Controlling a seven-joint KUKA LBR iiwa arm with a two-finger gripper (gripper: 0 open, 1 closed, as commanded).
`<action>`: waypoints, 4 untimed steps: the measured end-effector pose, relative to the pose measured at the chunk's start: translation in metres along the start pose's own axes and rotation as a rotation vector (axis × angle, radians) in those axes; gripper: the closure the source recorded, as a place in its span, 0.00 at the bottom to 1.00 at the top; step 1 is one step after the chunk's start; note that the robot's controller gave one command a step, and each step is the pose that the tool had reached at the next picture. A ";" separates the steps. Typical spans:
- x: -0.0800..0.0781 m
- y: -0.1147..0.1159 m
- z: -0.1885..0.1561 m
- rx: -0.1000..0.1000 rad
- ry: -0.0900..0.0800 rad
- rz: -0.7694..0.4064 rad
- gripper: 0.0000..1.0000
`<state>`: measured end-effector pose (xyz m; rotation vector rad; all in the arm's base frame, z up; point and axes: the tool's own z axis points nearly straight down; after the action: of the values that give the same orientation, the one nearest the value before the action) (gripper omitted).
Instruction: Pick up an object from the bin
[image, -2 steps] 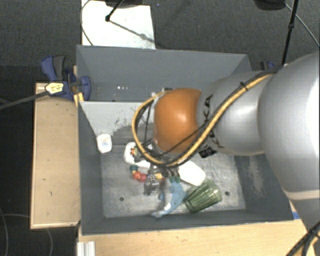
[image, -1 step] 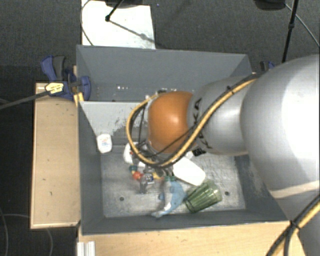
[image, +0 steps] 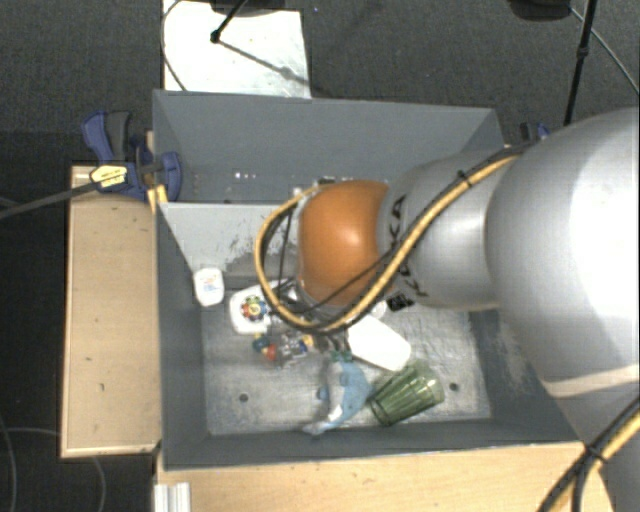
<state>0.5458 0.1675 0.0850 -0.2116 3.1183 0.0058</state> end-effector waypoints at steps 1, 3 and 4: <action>0.000 0.000 0.000 0.000 0.001 0.001 1.00; 0.021 -0.006 -0.081 0.002 0.020 -0.021 1.00; 0.019 0.020 -0.092 -0.003 -0.003 -0.023 1.00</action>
Offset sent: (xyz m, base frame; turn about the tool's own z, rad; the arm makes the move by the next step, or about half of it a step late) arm -0.0147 -0.0120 0.0359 -0.0341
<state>0.5231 0.1841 0.1765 -0.2475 3.1124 0.0104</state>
